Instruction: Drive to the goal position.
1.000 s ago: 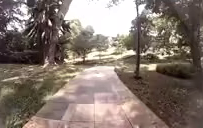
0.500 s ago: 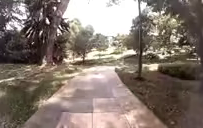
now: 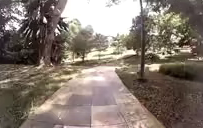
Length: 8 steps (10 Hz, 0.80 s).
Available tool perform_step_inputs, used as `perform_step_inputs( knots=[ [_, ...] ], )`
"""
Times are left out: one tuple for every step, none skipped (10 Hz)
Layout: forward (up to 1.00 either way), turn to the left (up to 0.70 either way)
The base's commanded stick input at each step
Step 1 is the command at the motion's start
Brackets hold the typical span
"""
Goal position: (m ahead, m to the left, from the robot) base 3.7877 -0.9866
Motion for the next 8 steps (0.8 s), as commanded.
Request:
perform_step_inputs(
  knots=[
    [0.45, 0.00],
    [0.45, 0.00],
    [0.45, 0.00],
    [0.45, 0.00],
    [0.45, 0.00],
    [0.45, 0.00],
    [0.45, 0.00],
    [0.45, 0.00]
  ],
)
